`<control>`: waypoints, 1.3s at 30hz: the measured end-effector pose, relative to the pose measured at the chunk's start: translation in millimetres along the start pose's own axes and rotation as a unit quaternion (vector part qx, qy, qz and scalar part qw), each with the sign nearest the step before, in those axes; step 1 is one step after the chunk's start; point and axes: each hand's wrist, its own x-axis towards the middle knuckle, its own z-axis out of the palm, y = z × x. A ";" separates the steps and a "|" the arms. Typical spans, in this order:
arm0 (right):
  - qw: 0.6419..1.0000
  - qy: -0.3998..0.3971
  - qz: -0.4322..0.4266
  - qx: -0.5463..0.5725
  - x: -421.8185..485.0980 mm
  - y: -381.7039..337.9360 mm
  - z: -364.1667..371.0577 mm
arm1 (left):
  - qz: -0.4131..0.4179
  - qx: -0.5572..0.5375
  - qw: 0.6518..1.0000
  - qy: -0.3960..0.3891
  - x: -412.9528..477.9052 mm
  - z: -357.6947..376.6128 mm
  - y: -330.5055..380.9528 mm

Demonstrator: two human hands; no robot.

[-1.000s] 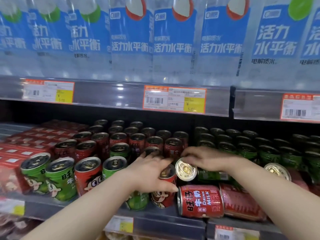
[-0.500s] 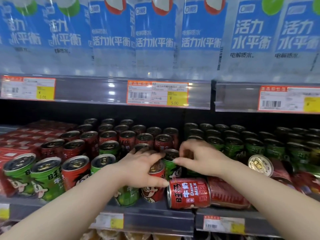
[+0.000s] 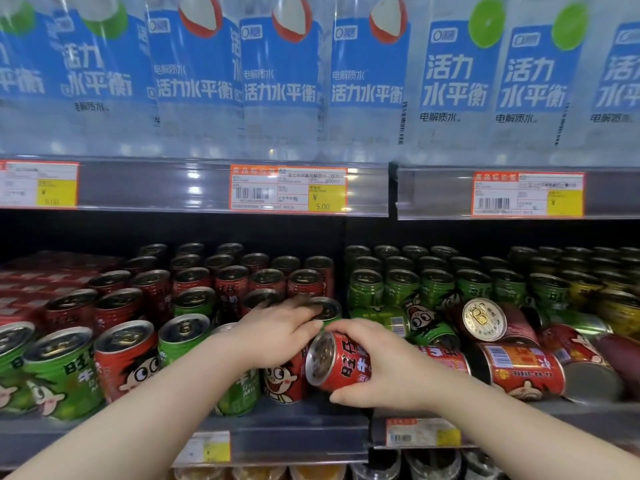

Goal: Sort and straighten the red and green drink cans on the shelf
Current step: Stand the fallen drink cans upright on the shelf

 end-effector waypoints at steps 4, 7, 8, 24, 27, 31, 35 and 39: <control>0.995 0.042 0.054 0.067 -4.2 5.0 -2.6 | -0.002 -0.019 1.000 0.011 -2.8 -0.8 0.9; 0.995 0.043 0.070 0.056 -3.9 5.3 2.6 | -0.010 -0.050 0.999 0.020 -3.3 -1.7 0.7; 0.996 0.037 0.067 0.045 -2.8 4.4 3.6 | -0.012 -0.053 0.998 0.023 -3.2 -2.4 1.3; 0.978 -0.092 0.126 -0.140 63.7 63.6 -44.0 | 0.015 0.042 0.997 -0.058 11.5 4.1 20.7; 0.964 -0.141 0.129 -0.185 73.7 58.9 -31.5 | 0.016 0.042 0.998 -0.053 10.2 2.6 22.7; 0.938 -0.138 0.145 -0.284 70.9 66.2 -40.5 | 0.013 0.031 0.998 -0.046 7.0 -0.3 26.3; 0.912 -0.138 0.160 -0.353 63.3 75.4 -46.1 | 0.008 0.026 0.998 -0.050 5.4 -1.3 27.3; 0.934 -0.118 0.155 -0.299 59.0 80.5 -44.7 | 0.009 0.029 0.998 -0.052 4.2 -2.6 28.8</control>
